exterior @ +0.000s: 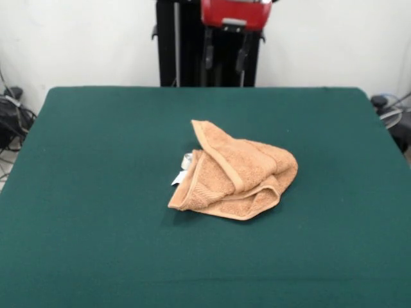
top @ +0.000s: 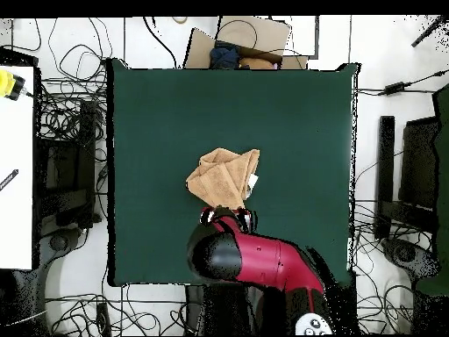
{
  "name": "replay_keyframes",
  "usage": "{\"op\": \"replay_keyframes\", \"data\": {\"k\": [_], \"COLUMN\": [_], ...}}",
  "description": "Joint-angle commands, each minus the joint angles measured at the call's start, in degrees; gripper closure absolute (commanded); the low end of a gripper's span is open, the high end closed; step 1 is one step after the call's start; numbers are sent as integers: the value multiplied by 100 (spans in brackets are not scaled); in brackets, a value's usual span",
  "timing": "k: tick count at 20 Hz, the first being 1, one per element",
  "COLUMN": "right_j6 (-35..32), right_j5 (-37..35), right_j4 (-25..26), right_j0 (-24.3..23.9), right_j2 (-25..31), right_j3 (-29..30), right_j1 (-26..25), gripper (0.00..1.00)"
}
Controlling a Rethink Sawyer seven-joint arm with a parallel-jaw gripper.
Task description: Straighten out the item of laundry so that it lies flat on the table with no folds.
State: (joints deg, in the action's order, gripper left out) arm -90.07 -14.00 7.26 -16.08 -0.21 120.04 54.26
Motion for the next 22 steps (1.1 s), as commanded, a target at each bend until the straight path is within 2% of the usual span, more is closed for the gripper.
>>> {"op": "replay_keyframes", "data": {"k": [1, 9, 16, 22], "right_j6": [-394, -558, -644, -734], "right_j5": [594, 1010, 1292, 1277], "right_j4": [400, 540, 587, 481], "right_j0": [-301, -469, -831, -921], "right_j2": [665, 791, 1105, 1176], "right_j3": [-122, -163, -241, -218], "right_j1": [-711, -1085, -1553, -1700], "gripper": [0, 0, 0, 0]}}
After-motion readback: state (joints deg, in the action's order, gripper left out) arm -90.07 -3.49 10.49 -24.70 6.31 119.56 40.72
